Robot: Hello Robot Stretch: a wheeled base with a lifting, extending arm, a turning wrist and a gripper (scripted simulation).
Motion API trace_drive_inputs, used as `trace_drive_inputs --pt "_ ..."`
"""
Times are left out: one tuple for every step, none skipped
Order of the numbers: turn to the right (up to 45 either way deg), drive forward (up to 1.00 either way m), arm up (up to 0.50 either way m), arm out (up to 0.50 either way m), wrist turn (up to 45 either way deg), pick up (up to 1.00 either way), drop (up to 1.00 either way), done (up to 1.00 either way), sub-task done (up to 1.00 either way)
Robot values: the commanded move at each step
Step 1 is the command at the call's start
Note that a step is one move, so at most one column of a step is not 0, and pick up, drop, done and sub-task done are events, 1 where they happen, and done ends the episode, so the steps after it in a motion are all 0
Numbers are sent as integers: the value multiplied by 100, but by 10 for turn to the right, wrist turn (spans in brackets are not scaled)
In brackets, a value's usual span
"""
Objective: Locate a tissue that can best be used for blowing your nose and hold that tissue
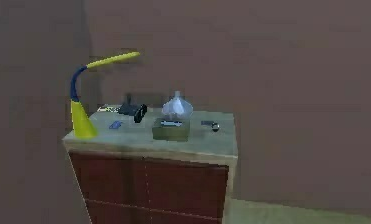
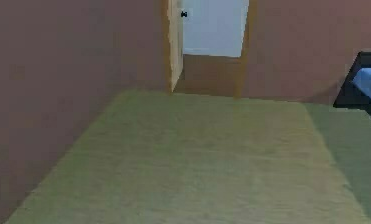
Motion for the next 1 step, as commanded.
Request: trace_drive_inputs --pt "450 0 0 0 0 0 0 0 0"
